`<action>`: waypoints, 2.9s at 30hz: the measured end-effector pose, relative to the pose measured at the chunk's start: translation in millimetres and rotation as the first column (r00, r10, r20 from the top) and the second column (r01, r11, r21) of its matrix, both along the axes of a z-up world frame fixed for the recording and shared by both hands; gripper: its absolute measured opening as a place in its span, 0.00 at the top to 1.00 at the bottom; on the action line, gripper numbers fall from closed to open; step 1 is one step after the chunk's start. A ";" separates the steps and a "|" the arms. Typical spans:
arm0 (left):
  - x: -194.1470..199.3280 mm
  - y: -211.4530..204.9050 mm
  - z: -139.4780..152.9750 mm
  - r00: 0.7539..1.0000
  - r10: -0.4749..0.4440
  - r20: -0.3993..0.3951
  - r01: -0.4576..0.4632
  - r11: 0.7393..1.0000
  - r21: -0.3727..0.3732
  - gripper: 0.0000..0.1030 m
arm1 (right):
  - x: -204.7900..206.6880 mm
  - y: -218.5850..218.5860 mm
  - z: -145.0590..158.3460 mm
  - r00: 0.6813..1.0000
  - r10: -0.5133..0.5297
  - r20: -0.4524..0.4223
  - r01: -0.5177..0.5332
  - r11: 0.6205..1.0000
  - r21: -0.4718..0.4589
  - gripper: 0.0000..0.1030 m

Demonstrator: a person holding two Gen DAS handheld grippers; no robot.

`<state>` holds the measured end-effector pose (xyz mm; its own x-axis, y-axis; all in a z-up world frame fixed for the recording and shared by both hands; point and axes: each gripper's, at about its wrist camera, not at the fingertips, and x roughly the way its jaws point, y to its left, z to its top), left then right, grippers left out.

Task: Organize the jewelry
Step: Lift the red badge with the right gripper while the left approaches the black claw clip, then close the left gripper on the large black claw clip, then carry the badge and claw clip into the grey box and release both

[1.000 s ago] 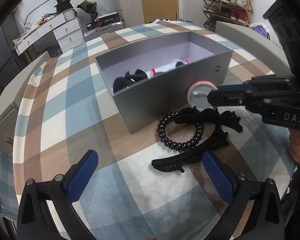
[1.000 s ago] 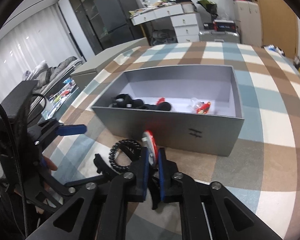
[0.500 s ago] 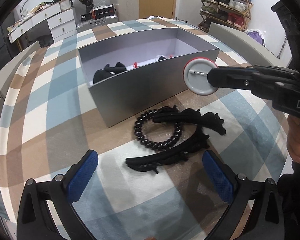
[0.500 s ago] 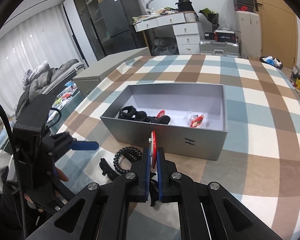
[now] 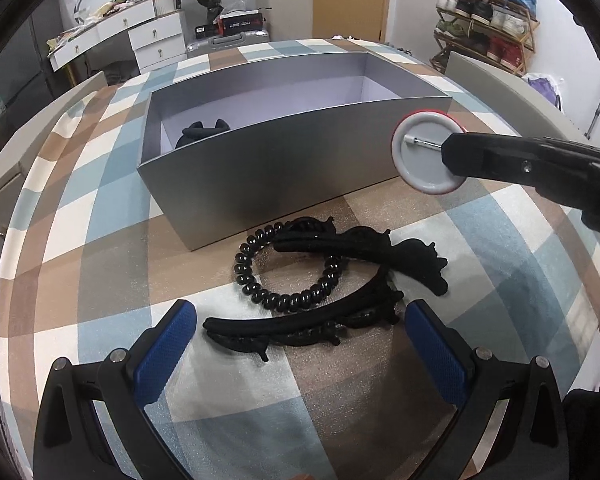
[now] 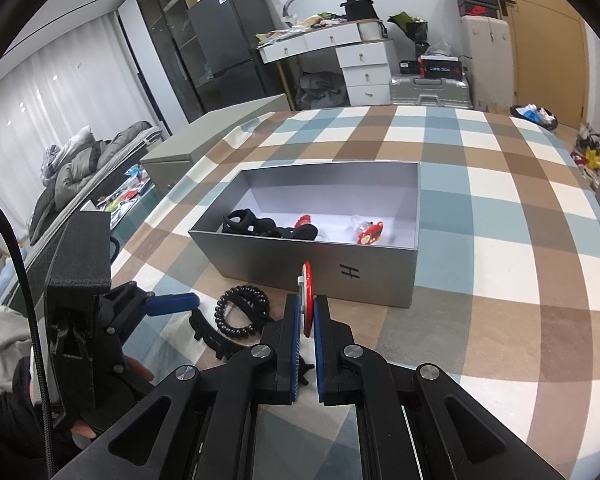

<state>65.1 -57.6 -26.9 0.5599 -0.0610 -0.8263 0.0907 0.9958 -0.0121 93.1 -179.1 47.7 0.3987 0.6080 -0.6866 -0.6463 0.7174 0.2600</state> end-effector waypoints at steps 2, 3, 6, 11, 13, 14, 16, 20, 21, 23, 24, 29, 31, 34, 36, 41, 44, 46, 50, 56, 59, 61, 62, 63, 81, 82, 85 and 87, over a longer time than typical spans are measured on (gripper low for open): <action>1.3 1.2 0.1 1.000 -0.007 -0.003 0.007 1.000 0.002 0.01 | -0.7 0.2 0.4 1.000 0.003 0.002 -0.003 1.000 0.000 0.94; 1.5 2.0 0.2 1.000 -0.012 -0.005 0.012 1.000 0.002 0.01 | -0.7 0.3 0.2 1.000 0.003 0.002 -0.003 1.000 0.000 0.94; 2.7 3.1 0.6 1.000 -0.023 -0.013 0.023 1.000 0.002 0.02 | -1.2 1.3 -0.2 1.000 0.003 0.001 -0.003 1.000 -0.004 0.94; 0.1 3.0 3.7 0.999 -0.047 -0.012 0.047 0.999 0.003 0.14 | -1.0 2.1 -0.9 1.000 0.003 -0.001 -0.003 1.000 -0.008 0.94; -1.7 3.2 3.7 0.998 -0.057 -0.003 0.057 0.998 -0.008 0.14 | -0.6 2.0 -0.7 1.000 0.002 -0.001 -0.002 1.000 -0.008 0.94; -2.8 1.8 3.6 0.998 -0.064 0.000 0.064 0.998 -0.005 0.14 | -0.6 1.8 -0.5 1.000 0.002 -0.001 -0.002 1.000 -0.007 0.94; -5.4 -0.2 3.4 0.996 -0.085 0.002 0.085 0.996 -0.001 0.14 | -0.4 1.7 -0.3 1.000 0.003 -0.001 -0.003 1.000 -0.006 0.94; -8.7 -0.4 6.2 0.995 -0.102 0.007 0.103 0.994 -0.023 0.14 | -0.3 1.7 0.8 1.000 0.007 0.004 -0.007 1.000 -0.003 0.94; -9.5 -0.7 7.7 0.994 -0.106 0.014 0.106 0.994 -0.025 0.14 | -0.4 1.6 1.1 1.000 0.009 0.005 -0.009 1.000 -0.003 0.94; -10.3 -1.0 10.6 0.994 -0.110 0.025 0.110 0.993 -0.031 0.14 | -0.8 1.4 2.0 1.000 0.009 0.006 -0.009 1.000 0.001 0.94; -11.4 -1.5 12.5 0.993 -0.112 0.031 0.113 0.993 -0.032 0.14 | -0.7 1.2 2.8 1.000 0.008 0.008 -0.008 1.000 0.002 0.94; -14.3 0.3 23.4 0.990 -0.118 0.077 0.121 0.992 -0.042 0.14 | -1.2 -2.9 7.9 1.000 0.003 0.018 -0.004 1.000 0.025 0.94; -15.4 2.9 27.7 0.989 -0.114 0.098 0.119 0.992 -0.048 0.14 | -0.8 -5.2 10.7 1.000 -0.007 0.027 0.007 0.999 0.033 0.94; -16.2 8.0 33.9 0.986 -0.106 0.132 0.114 0.992 -0.058 0.14 | 0.7 -9.2 13.5 0.999 -0.019 0.030 0.018 0.998 0.052 0.94; -16.9 13.0 38.5 0.983 -0.095 0.159 0.107 0.992 -0.072 0.14 | 2.5 -12.1 15.0 0.999 -0.031 0.033 0.029 0.997 0.068 0.94; -16.6 25.4 49.3 0.975 -0.053 0.217 0.074 0.993 -0.089 0.14 | 4.0 -16.2 18.5 0.998 -0.052 0.039 0.048 0.994 0.098 0.94; -14.8 31.2 52.6 0.970 -0.028 0.242 0.051 0.994 -0.091 0.14 | 4.3 -17.2 20.1 0.997 -0.059 0.040 0.054 0.992 0.112 0.94; -11.6 34.5 53.1 0.968 -0.013 0.251 0.036 0.996 -0.084 0.14 | 5.1 -17.6 21.7 0.997 -0.065 0.041 0.060 0.991 0.121 0.94; -5.7 43.2 55.7 0.961 0.019 0.275 0.004 0.997 -0.081 0.14 | 5.4 -20.9 26.8 0.996 -0.075 0.047 0.068 0.987 0.145 0.94; 5.2 58.0 61.3 0.946 0.079 0.314 -0.048 0.993 -0.104 0.14 | 8.0 -26.2 34.1 0.993 -0.098 0.061 0.085 0.978 0.191 0.94; 12.7 64.4 61.5 0.942 0.105 0.318 -0.070 0.990 -0.119 0.14 | 12.2 -26.8 36.0 0.992 -0.108 0.066 0.093 0.976 0.199 0.94; 17.3 66.7 61.3 0.941 0.115 0.319 -0.077 0.989 -0.130 0.14 | 16.4 -27.1 36.8 0.991 -0.115 0.065 0.100 0.974 0.202 0.94; 18.5 67.1 61.3 0.940 0.117 0.320 -0.077 0.988 -0.135 0.14 | 19.0 -27.5 37.1 0.991 -0.117 0.062 0.102 0.973 0.207 0.94; 20.0 66.9 61.3 0.939 0.118 0.322 -0.075 0.987 -0.140 0.14 | 21.3 -27.5 37.1 0.991 -0.118 0.056 0.104 0.972 0.212 0.94; 52.5 47.9 52.1 0.955 0.061 0.289 -0.036 0.995 -0.089 0.14 | 48.3 -32.7 21.4 0.991 -0.132 -0.009 0.130 0.962 0.242 0.94; 53.8 46.3 51.1 0.957 0.055 0.285 -0.031 0.996 -0.088 0.14 | 48.3 -31.4 21.1 0.991 -0.132 -0.010 0.131 0.960 0.247 0.94; 57.3 40.0 48.5 0.961 0.035 0.276 -0.021 0.998 -0.053 0.14 | 49.7 -27.6 17.6 0.991 -0.133 -0.009 0.131 0.958 0.255 0.94; 57.7 37.0 48.4 0.962 0.027 0.273 -0.019 0.999 -0.029 0.14 | 51.1 -25.3 13.9 0.991 -0.131 -0.019 0.132 0.959 0.249 0.94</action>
